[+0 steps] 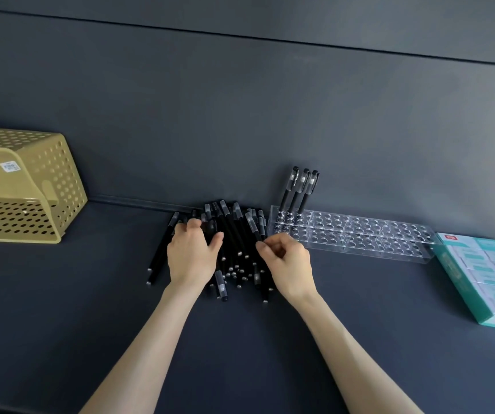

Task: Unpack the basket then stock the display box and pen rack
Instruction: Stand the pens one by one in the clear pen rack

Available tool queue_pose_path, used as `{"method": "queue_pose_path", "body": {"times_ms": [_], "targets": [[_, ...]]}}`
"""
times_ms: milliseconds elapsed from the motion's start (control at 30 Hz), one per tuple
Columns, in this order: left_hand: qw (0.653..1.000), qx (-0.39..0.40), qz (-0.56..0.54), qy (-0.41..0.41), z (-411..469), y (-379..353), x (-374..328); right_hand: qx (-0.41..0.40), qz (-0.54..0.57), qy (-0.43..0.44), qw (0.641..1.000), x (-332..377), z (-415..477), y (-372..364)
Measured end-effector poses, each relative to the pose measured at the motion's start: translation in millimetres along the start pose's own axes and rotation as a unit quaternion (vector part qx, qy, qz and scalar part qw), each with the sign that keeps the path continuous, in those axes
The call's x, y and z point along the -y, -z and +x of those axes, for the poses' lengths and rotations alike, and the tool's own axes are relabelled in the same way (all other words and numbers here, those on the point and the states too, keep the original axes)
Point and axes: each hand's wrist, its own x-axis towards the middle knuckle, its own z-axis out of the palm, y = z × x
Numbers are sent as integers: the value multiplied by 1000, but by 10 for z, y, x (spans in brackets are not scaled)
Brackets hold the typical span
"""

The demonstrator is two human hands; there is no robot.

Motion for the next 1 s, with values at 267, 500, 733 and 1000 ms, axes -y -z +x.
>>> {"method": "queue_pose_path", "body": {"times_ms": [267,500,733,1000], "targets": [[1000,9,-2,-10,56,11,43,4,0,23,1000,-38,-5,-9],[993,2,-117,-24,-8,82,29,9,27,24,999,11,-37,16],[903,55,-425,-34,-227,105,-427,60,173,31,983,276,-26,286],[826,232,-513,-26,-153,-64,-861,135,106,56,984,281,-81,796]]}}
